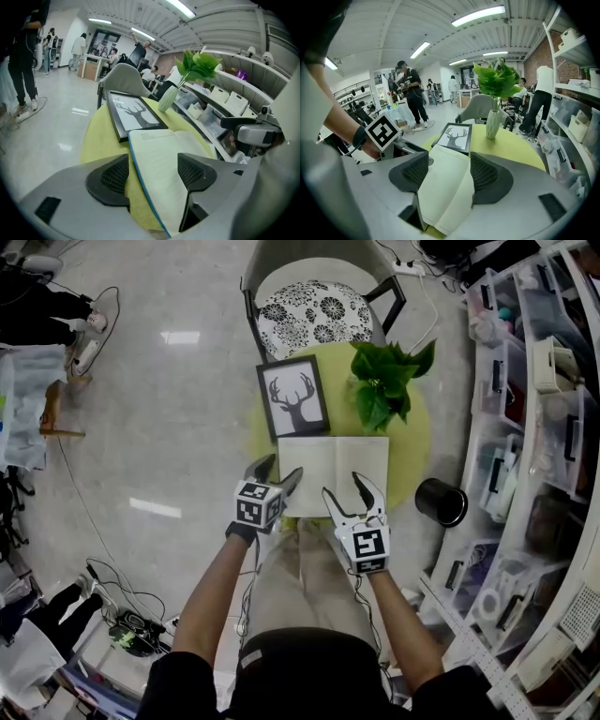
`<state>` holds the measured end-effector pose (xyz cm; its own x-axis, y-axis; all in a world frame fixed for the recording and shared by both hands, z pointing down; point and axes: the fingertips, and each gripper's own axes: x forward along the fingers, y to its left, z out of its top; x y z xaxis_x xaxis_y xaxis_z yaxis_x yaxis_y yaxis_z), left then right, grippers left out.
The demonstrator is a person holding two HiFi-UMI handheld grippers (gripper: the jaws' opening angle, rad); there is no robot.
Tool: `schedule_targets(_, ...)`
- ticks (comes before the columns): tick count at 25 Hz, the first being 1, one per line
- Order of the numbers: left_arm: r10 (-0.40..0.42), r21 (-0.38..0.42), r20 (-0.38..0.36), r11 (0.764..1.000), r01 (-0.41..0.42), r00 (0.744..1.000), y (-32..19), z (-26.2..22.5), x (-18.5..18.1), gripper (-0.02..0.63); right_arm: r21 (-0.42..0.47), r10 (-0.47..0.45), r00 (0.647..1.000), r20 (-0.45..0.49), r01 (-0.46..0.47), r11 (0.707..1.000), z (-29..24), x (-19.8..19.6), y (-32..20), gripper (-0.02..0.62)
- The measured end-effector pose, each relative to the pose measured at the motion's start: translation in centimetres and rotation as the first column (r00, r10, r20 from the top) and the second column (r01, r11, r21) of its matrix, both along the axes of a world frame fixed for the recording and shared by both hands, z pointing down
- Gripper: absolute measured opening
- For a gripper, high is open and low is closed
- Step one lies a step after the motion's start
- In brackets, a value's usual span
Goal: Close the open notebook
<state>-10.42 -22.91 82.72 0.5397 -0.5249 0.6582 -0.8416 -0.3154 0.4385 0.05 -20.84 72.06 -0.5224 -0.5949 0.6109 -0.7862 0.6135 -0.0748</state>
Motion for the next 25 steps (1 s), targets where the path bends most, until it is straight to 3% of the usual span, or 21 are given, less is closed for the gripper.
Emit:
schedule_targets(8,0.012,-0.017,-0.016,1.000,-0.013,1.000,0.2,0.1,0.4,0.304,-0.010,0.010,1.000,0.007,-0.010,1.000,-0.3,0.6,0.7,0.276)
schedule_targets(15,-0.043,-0.042,-0.042,0.998,0.041,0.998,-0.1,-0.2,-0.2,0.255,-0.044,0.023,0.999,0.022,-0.022,0.999,-0.3,1.0,2.7,0.272)
schedule_targets(25,-0.058,-0.044,-0.018,0.997,0.057,0.998,0.1,-0.8,-0.6,0.210,-0.053,0.000,1.000,0.000,0.000,0.999,-0.1,1.1,4.8,0.256)
